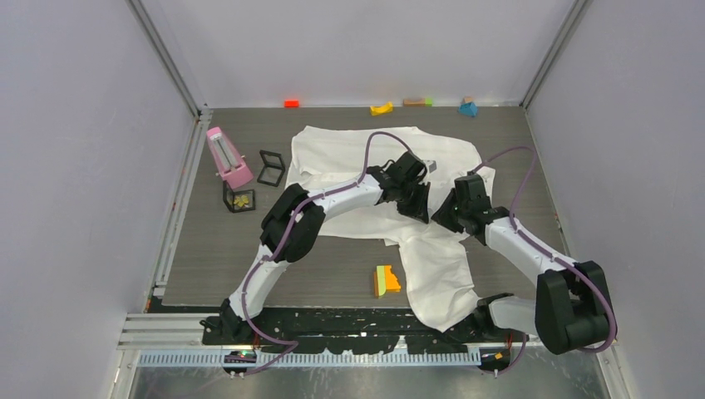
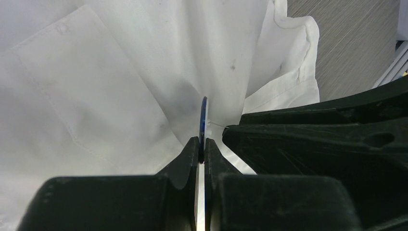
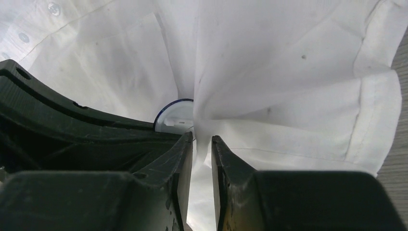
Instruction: Pin the brooch onto the clothing
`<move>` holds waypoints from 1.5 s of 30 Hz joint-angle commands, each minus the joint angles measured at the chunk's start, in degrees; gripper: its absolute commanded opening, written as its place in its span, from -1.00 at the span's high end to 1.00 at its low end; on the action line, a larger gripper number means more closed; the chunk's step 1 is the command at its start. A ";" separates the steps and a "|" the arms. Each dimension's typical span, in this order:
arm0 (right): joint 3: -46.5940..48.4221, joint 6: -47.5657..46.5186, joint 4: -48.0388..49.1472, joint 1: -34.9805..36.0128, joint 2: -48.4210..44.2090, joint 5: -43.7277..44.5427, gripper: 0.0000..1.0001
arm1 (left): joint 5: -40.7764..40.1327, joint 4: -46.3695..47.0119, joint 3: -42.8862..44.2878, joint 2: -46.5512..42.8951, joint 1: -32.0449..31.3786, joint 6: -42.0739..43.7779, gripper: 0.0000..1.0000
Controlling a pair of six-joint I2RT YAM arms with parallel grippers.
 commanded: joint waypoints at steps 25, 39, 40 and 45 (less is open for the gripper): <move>1.20 -5.11 3.17 0.26 -2.44 -2.31 0.99 | -5.12 -8.19 6.88 0.57 -0.47 5.76 1.00; 1.97 -7.95 6.35 0.75 -1.50 -5.83 0.99 | -2.69 -14.77 13.03 3.69 -1.01 11.29 1.00; 2.00 -7.95 6.50 0.84 -1.60 -5.86 0.99 | -2.78 -15.17 13.27 3.88 -1.09 11.34 1.00; 2.06 -8.49 7.11 1.12 -1.88 -6.05 0.98 | -2.14 -15.45 13.40 4.22 -1.27 11.52 1.00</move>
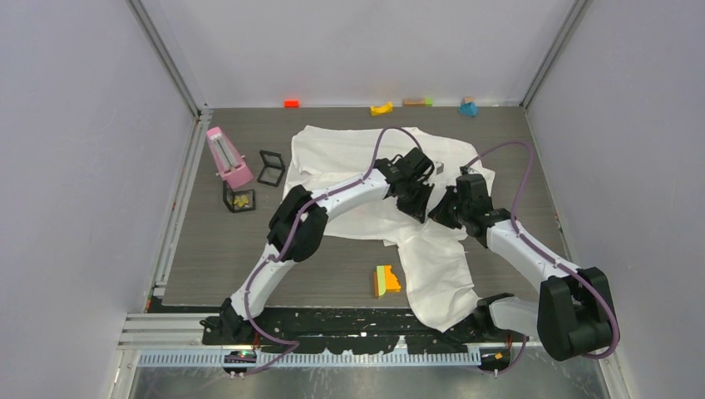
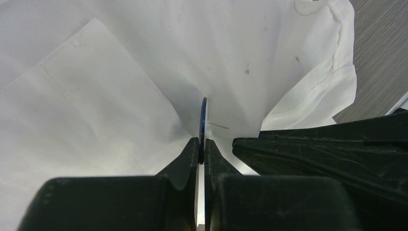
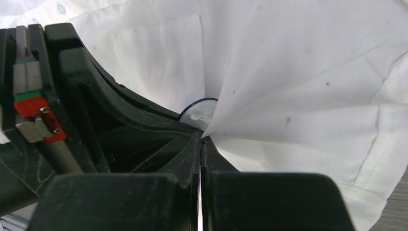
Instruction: Pin the brooch onto the clothing
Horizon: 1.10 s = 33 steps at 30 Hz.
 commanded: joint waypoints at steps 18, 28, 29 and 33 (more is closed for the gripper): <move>0.22 -3.88 5.67 0.72 7.39 -8.28 0.99 | 10.03 11.00 -5.21 -3.26 0.87 -0.65 1.00; 0.51 -4.81 3.78 0.72 7.88 -8.59 0.95 | 13.92 14.76 -7.08 -4.47 1.75 -1.03 1.00; 0.56 -4.70 2.92 0.72 7.37 -8.42 0.86 | 14.14 15.08 -7.29 -4.67 1.89 -1.24 1.00; 0.63 -4.16 0.00 0.73 2.31 -6.94 0.38 | 14.82 15.34 -7.81 -5.09 2.38 -1.88 1.00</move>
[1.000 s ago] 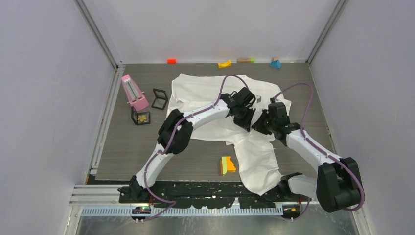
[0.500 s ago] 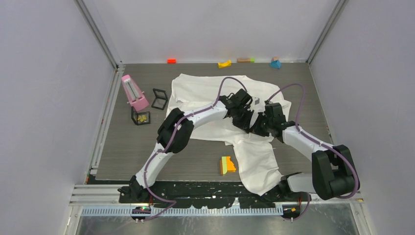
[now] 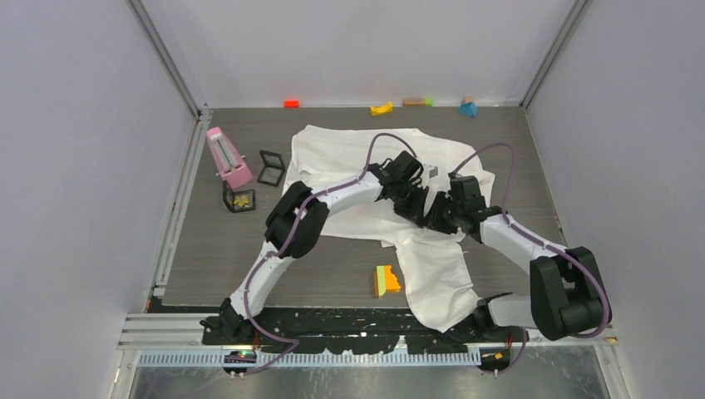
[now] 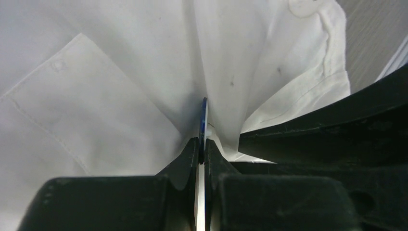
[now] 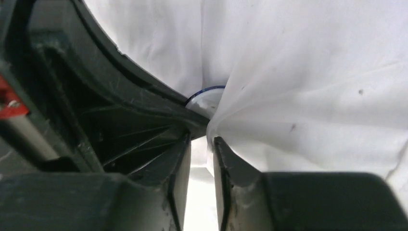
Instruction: Pin the brooch onto the clothing
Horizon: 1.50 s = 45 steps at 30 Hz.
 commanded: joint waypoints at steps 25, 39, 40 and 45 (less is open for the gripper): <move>-0.66 8.34 -10.56 0.42 -16.59 19.64 0.24 | 7.73 8.38 -1.90 -8.32 0.14 -1.56 1.00; 0.19 6.11 -11.74 0.42 -32.83 13.28 -0.40 | 16.53 12.15 -9.26 -14.65 2.64 -3.61 1.00; 0.27 5.22 -11.76 0.42 -34.18 12.11 -0.42 | 17.53 12.34 -10.35 -15.18 3.09 -4.00 1.00; 0.85 1.69 -11.81 0.46 -42.23 0.32 -0.58 | 22.56 12.42 -17.08 -19.40 5.06 -4.71 1.00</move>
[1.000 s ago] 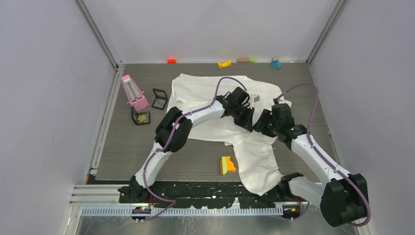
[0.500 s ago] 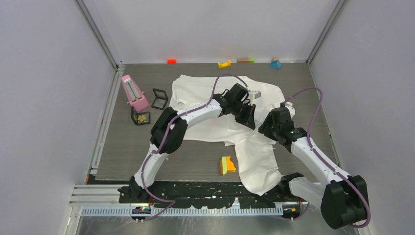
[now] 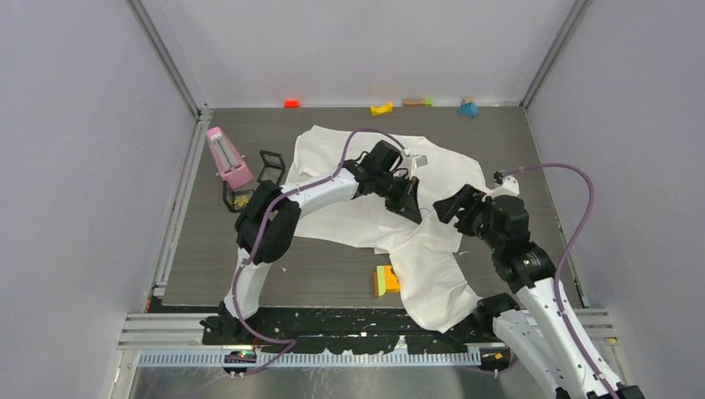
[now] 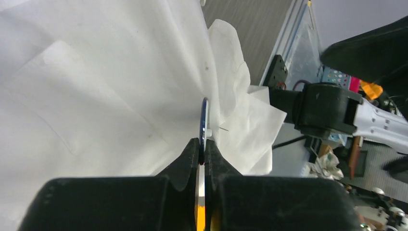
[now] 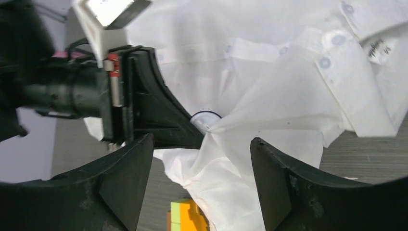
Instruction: Pin the brooch onto the clothing
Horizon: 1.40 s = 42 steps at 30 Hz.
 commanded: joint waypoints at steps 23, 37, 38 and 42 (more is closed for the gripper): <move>-8.44 7.21 25.74 0.59 -4.49 -52.14 -0.60 | 34.11 -18.24 -17.70 -22.60 6.15 19.81 1.00; -7.50 4.02 25.93 9.47 2.87 -49.16 -0.10 | 36.23 -19.99 -17.92 -21.84 6.16 22.21 1.00; -7.27 3.58 25.99 9.84 3.24 -49.04 -0.08 | 36.25 -19.99 -17.87 -21.91 6.16 22.21 1.00; -6.12 2.70 26.33 11.72 5.23 -48.20 0.03 | 36.33 -19.99 -18.06 -21.87 6.08 22.28 1.00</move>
